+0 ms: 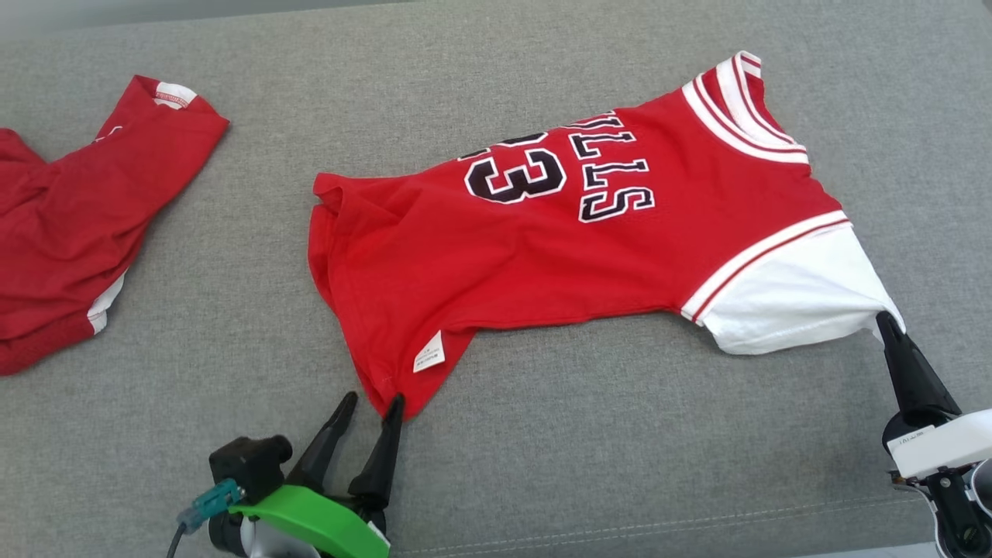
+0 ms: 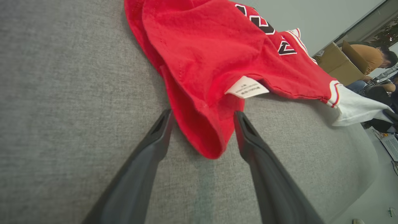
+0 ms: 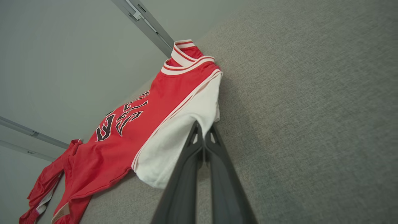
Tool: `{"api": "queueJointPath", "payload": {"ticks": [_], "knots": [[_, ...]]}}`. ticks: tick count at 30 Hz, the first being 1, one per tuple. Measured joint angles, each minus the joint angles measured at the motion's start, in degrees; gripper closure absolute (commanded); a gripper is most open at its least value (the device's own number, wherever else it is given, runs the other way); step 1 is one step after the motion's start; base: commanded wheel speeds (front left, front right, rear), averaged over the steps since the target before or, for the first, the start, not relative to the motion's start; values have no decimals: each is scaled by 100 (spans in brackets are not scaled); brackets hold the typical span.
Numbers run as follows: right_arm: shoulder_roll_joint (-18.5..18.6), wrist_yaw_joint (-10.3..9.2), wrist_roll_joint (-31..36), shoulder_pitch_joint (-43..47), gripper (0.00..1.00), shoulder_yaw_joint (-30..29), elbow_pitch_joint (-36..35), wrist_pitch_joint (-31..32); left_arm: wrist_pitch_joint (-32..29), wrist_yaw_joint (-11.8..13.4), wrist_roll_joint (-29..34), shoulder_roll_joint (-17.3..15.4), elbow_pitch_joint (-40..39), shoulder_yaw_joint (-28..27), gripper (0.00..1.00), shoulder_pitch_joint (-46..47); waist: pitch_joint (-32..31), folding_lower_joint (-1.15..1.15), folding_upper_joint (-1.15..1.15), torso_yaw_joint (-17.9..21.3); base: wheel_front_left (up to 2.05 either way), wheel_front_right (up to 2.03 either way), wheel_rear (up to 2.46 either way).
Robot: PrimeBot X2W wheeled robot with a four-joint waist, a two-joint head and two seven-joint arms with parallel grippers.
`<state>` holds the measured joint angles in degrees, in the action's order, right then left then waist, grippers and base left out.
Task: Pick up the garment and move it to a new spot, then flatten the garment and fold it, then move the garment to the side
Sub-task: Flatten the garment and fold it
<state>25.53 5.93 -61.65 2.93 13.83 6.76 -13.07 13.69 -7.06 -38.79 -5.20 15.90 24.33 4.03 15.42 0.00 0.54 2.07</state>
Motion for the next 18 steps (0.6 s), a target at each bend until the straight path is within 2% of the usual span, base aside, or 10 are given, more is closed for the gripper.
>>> {"api": "queueJointPath", "payload": {"ticks": [5, 18], "knots": [[30, -2, -29, 88, 100, -47, -57, 0, 7, -1, -29, -116, 52, 14, 0, -125, -41, 0, 0, -95, 0, 0, 0], [69, -1, -34, 141, 100, 67, -324, 2, 54, -1, -202, 90, -213, 160, 0, 118, -64, 0, 0, -210, 0, 0, 0]]}}
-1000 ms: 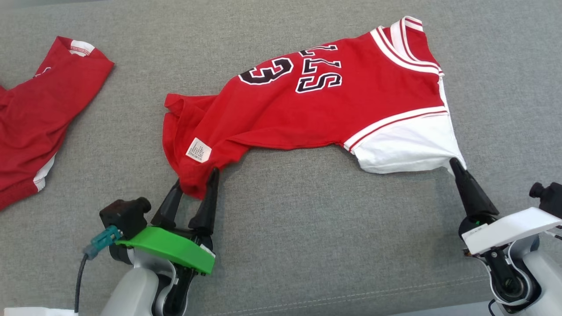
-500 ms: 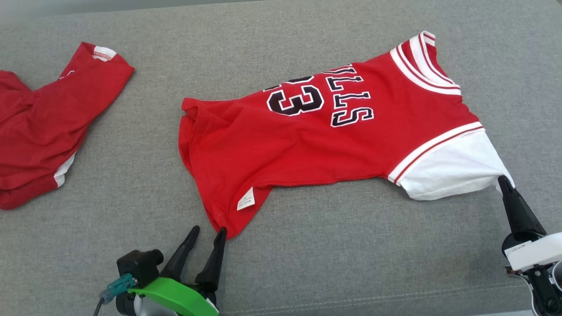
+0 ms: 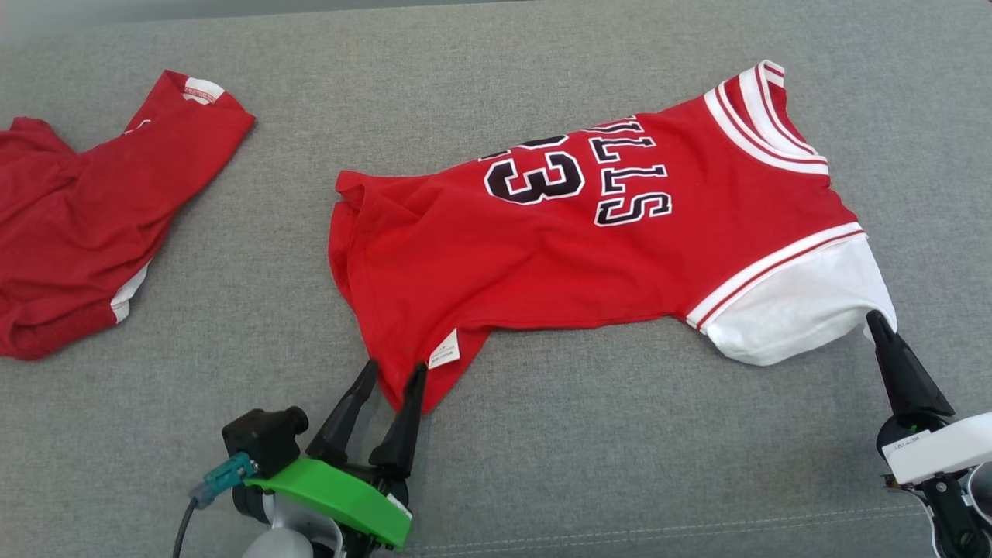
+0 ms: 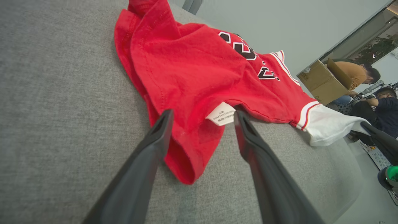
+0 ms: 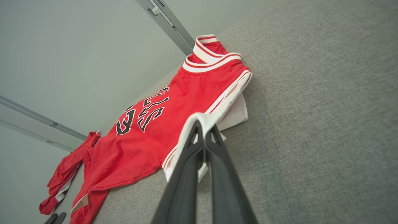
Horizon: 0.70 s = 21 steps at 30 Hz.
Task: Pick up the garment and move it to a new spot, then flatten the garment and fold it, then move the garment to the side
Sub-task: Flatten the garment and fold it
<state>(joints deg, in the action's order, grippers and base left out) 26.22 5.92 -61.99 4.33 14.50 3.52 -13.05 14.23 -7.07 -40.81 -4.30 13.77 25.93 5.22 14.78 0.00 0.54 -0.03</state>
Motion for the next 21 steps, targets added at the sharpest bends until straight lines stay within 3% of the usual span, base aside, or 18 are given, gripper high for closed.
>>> {"api": "queueJointPath", "payload": {"ticks": [7, 8, 9, 11, 12, 14, 19, 21], "knots": [[-16, 0, 1, 1, 100, 105, -90, 58, -7, -1, -22, 3, 123, 19, 0, 112, 18, 0, 0, 66, 0, 0, 0], [-19, 0, 1, 1, 100, 105, -97, 57, -40, 0, -21, 2, 227, 43, 3, 112, 25, 0, 0, 104, 0, 0, 0], [-19, 0, 1, 1, 100, 104, -100, 58, -66, 0, -22, 3, 254, 57, 13, 110, 26, 0, 0, 121, 0, 0, 0], [-18, -2, 1, 2, 100, 96, -124, 57, -119, 0, -24, 5, 264, 80, 23, 111, 41, 0, 0, 147, 0, 0, 0], [-19, -3, 0, 2, 100, 82, -124, 57, -160, 0, -25, 7, 311, 115, 36, 113, 53, 0, 0, 157, 0, 0, 0], [-18, -4, 0, 2, 100, 70, -127, 57, -198, 0, -25, 13, 432, 172, 46, 113, 66, 0, 0, 168, 0, 0, 0], [-16, -7, 1, 2, 100, 65, -172, 57, -215, 11, -25, 19, 554, 154, 58, 167, 117, 0, 0, 205, 0, 0, 0], [-13, -27, 1, 2, 100, 58, -174, 57, -214, 29, -24, 21, 578, 148, 57, 207, 122, 0, 0, 209, 0, 0, 0]]}}
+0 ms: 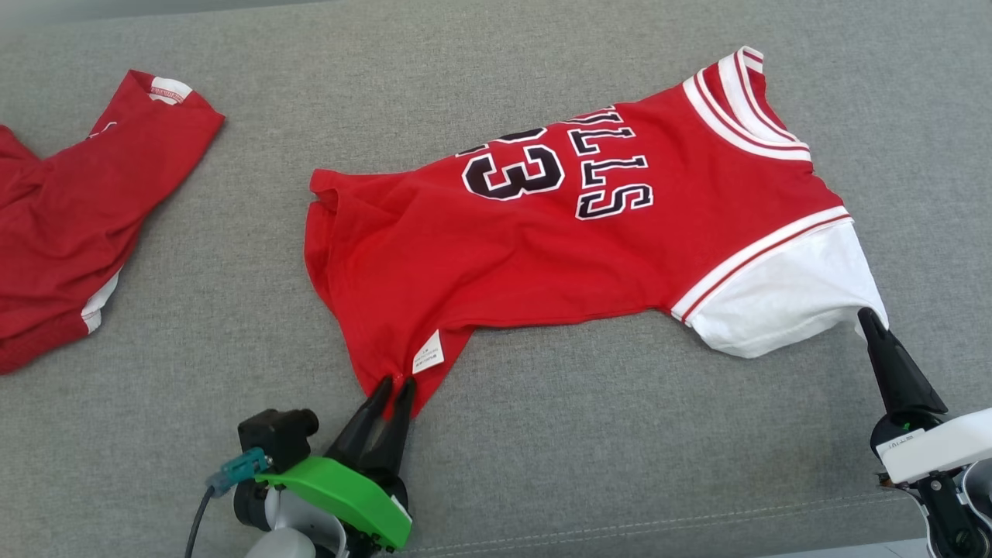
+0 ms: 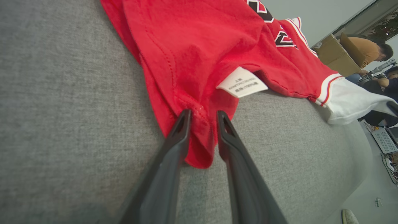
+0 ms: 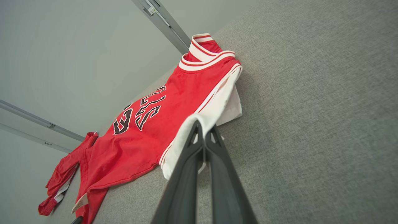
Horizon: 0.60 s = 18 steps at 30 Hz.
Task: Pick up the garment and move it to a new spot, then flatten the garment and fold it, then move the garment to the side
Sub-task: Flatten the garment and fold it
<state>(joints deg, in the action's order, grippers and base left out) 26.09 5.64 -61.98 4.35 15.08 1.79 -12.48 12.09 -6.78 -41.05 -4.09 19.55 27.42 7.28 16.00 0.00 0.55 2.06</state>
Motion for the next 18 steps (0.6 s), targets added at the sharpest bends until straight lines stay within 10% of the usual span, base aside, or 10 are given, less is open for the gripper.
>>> {"api": "queueJointPath", "payload": {"ticks": [4, 18], "knots": [[2, -27, 0, 1, 100, -18, -1, 0, 55, 187, 135, 1, 13, -145, 14, 138, 9, 0, 0, 8, 0, 0, 0], [2, -69, -2, 90, 100, -21, -21, 0, 66, 335, 313, -1, 24, -105, 16, 181, -36, 0, 0, -22, 0, 0, 0]]}}
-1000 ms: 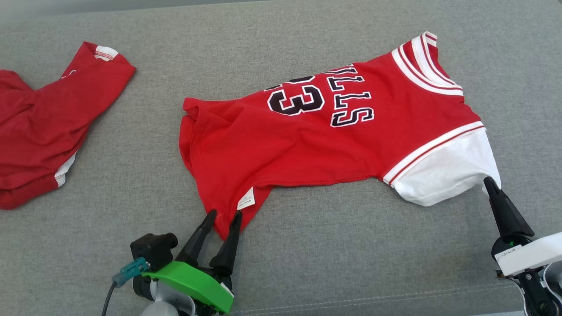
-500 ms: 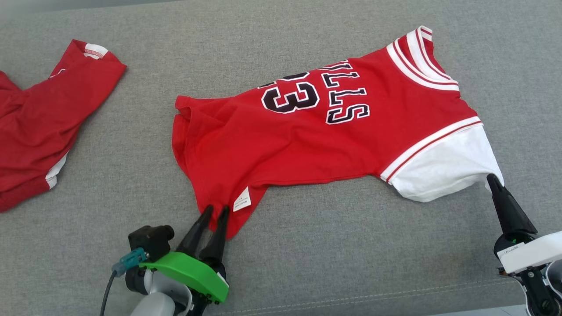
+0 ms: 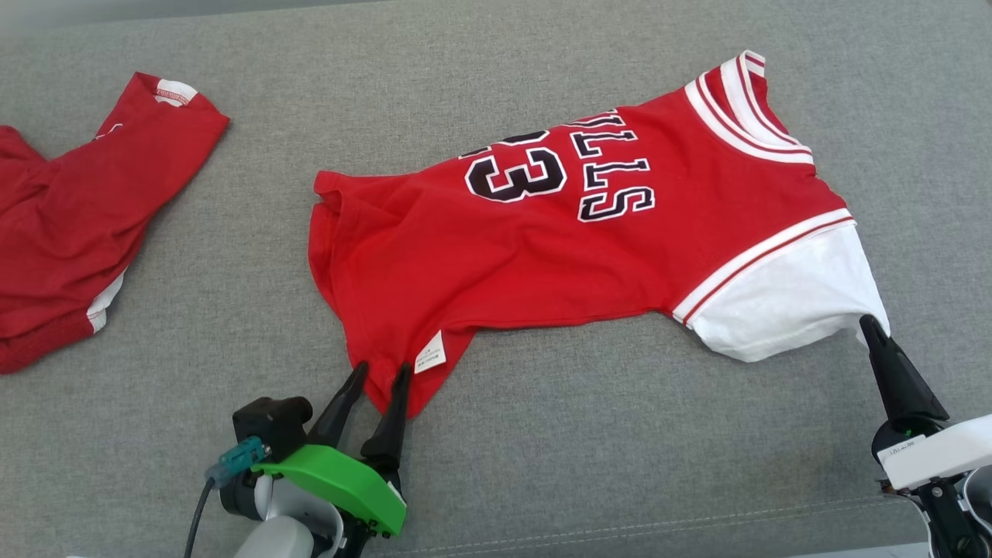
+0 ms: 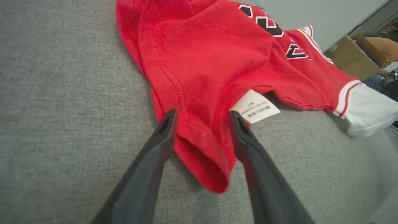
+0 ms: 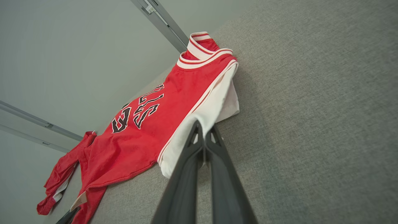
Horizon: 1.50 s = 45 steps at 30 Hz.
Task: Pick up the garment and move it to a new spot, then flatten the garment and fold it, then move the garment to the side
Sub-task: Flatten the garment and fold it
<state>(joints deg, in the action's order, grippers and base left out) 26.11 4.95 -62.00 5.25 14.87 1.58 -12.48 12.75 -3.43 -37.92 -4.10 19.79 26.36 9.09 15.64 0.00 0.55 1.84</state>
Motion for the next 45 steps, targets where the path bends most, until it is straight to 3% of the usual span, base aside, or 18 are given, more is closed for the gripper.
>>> {"api": "queueJointPath", "payload": {"ticks": [8, 18, 38, 42, 45], "knots": [[3, -10, -11, 36, 100, -10, 5, 0, 48, 193, 108, -44, -110, -9, 20, -277, -65, 0, 0, -37, 0, 0, 0], [13, -44, -16, 138, 100, 9, 0, 51, 41, 196, 107, -25, -229, 104, 28, -352, -116, 0, 0, -119, 0, 0, 0], [14, -58, -15, 138, 100, 80, -38, 126, -67, 350, 25, 8, -155, 12, 32, -288, -101, 0, 0, -10, 0, 0, 0], [15, -59, -15, 138, 100, 79, -48, 126, -68, 350, 19, 24, -140, 20, 36, -174, -82, 0, 0, 2, 0, 0, 0], [14, -59, -15, 137, 100, 82, -49, 127, -69, 353, 19, 45, -69, 25, 47, -125, -85, 0, 0, 10, 0, 0, 0]]}}
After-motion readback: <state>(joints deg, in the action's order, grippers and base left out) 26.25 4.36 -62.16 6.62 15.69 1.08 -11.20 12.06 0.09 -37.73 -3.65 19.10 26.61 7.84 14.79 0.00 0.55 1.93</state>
